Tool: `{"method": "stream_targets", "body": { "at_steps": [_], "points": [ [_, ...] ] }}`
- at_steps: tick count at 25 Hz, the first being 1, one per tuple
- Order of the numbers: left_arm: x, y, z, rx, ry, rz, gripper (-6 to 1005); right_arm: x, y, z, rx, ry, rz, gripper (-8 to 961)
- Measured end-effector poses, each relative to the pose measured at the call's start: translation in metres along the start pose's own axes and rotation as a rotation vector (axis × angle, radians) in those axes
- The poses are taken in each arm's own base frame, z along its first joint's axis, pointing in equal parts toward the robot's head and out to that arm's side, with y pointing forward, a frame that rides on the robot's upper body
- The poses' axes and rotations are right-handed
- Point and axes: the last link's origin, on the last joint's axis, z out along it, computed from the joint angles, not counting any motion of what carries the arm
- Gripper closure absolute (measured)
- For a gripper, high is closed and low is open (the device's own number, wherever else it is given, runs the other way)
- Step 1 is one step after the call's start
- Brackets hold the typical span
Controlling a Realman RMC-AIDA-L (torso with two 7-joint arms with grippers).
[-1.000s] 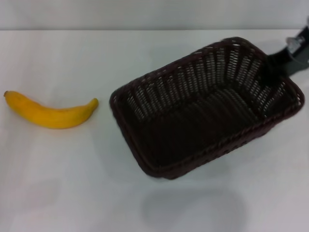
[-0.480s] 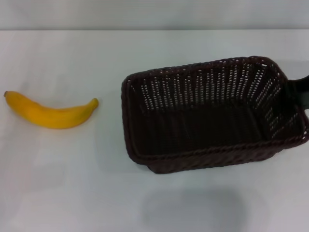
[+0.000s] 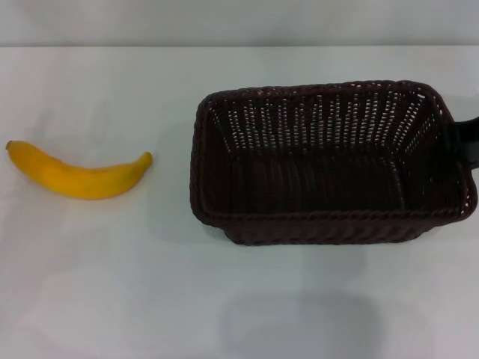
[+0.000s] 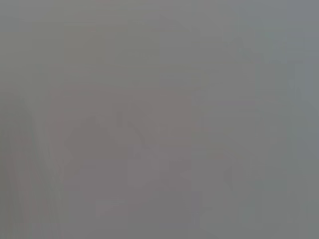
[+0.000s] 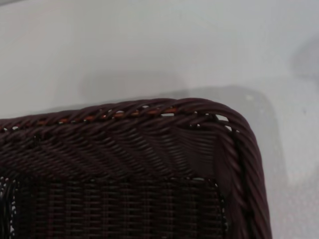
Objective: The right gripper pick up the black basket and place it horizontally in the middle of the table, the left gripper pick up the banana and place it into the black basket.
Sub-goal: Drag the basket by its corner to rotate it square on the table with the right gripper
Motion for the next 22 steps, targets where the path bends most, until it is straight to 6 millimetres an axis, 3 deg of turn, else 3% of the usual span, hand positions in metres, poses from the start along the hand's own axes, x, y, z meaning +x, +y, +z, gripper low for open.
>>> {"method": "stream_targets", "body": {
  "at_steps": [7,18,22],
  "points": [
    [-0.002,0.002,0.006,0.000,-0.009,-0.004,118,-0.001,-0.004,-0.001,0.004,0.006,-0.024,824],
    [-0.002,0.004,0.011,-0.004,-0.006,-0.007,118,-0.011,-0.018,-0.005,-0.018,0.037,-0.012,719],
    [-0.002,0.004,0.010,-0.005,-0.009,-0.009,118,-0.018,-0.017,-0.023,-0.092,-0.021,-0.024,560]
  ]
}}
